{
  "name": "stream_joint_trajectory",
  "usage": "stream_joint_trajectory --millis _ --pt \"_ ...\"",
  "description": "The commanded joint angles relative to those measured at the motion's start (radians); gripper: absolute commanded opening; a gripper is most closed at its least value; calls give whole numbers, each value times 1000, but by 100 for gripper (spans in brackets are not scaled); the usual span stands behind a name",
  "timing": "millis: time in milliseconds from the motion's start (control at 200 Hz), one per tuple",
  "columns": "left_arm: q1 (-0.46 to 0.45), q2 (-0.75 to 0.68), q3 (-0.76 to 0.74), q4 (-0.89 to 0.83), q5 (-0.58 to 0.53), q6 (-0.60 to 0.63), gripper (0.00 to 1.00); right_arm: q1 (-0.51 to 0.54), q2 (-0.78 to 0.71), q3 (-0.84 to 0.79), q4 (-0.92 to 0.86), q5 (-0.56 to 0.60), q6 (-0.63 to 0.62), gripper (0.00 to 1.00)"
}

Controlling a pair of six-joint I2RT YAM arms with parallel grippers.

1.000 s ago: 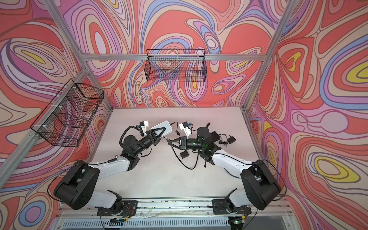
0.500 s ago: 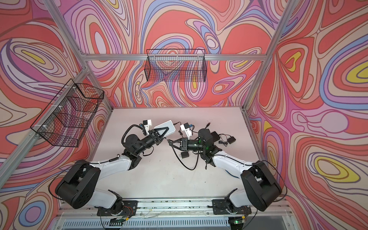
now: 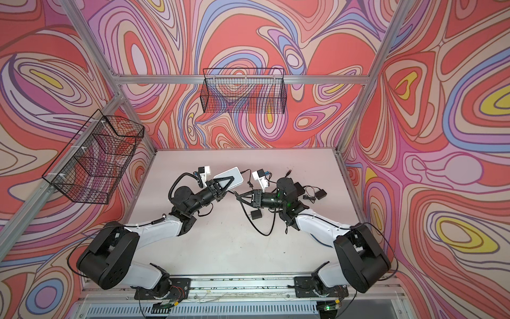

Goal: Insert the plug into the switch port

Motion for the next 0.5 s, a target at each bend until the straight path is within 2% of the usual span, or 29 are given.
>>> stream_joint_trajectory --millis 0,496 --pt "-8 -15 13 52 13 13 8 -6 4 22 33 -7 11 0" --pt "-18 -20 2 67 15 13 7 -9 43 49 61 -20 27 0"
